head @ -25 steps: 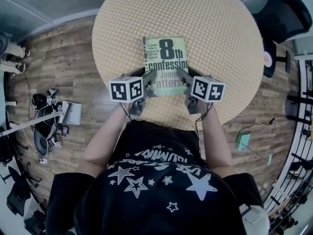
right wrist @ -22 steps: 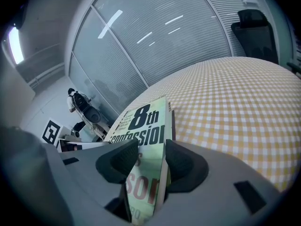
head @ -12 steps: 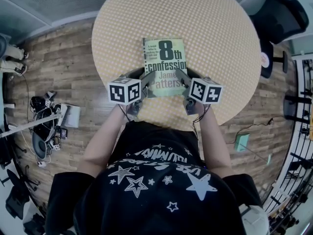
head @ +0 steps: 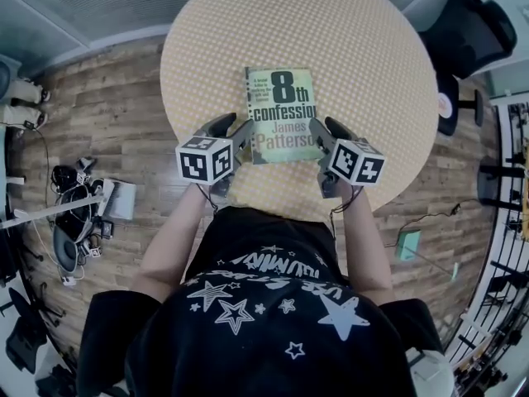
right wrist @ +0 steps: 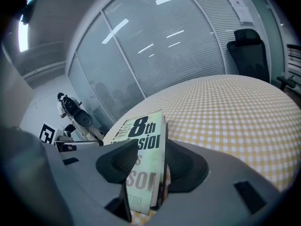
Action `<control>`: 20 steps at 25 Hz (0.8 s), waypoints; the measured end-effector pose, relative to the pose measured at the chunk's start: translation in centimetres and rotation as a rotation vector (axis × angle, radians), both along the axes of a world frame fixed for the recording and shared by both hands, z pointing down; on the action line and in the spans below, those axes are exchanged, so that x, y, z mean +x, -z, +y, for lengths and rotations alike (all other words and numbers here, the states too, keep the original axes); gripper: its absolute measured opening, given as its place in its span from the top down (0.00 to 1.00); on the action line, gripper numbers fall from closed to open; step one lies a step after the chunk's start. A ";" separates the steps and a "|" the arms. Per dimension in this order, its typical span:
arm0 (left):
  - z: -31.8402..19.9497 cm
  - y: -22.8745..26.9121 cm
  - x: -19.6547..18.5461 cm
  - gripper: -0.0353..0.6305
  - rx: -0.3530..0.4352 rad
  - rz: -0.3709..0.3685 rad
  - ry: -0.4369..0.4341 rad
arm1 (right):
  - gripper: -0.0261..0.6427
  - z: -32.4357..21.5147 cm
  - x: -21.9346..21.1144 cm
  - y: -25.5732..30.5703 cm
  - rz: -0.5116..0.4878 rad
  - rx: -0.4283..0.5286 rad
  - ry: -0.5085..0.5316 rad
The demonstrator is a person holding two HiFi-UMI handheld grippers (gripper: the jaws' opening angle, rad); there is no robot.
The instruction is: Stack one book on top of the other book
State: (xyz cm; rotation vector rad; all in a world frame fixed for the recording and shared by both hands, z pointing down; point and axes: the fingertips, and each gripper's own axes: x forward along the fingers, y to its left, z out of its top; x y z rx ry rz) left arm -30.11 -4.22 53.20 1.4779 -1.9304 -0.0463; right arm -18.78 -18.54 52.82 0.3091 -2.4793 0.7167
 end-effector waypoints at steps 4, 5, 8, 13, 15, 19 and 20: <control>0.8 1.7 0.2 0.71 0.028 -0.085 -0.012 | 0.69 -0.1 0.9 1.9 -0.041 0.055 -0.041; 0.9 2.2 0.4 0.73 0.040 -0.101 -0.014 | 0.69 -0.1 1.2 2.6 -0.061 0.065 -0.049; 0.8 3.9 1.2 0.78 0.080 -0.149 -0.020 | 0.69 0.4 1.9 5.0 -0.147 0.080 -0.047; 0.4 6.4 3.3 0.86 0.120 -0.219 -0.025 | 0.77 2.1 3.0 7.9 -0.232 0.096 0.014; 0.3 7.3 4.4 0.87 0.136 -0.232 -0.016 | 0.80 2.6 3.7 8.7 -0.259 0.111 0.031; 0.2 8.9 6.6 0.90 0.149 -0.267 -0.007 | 0.86 2.6 5.6 10.1 -0.323 0.114 0.018; 0.1 9.3 7.3 0.90 0.152 -0.268 -0.003 | 0.87 2.6 6.2 10.2 -0.332 0.107 0.018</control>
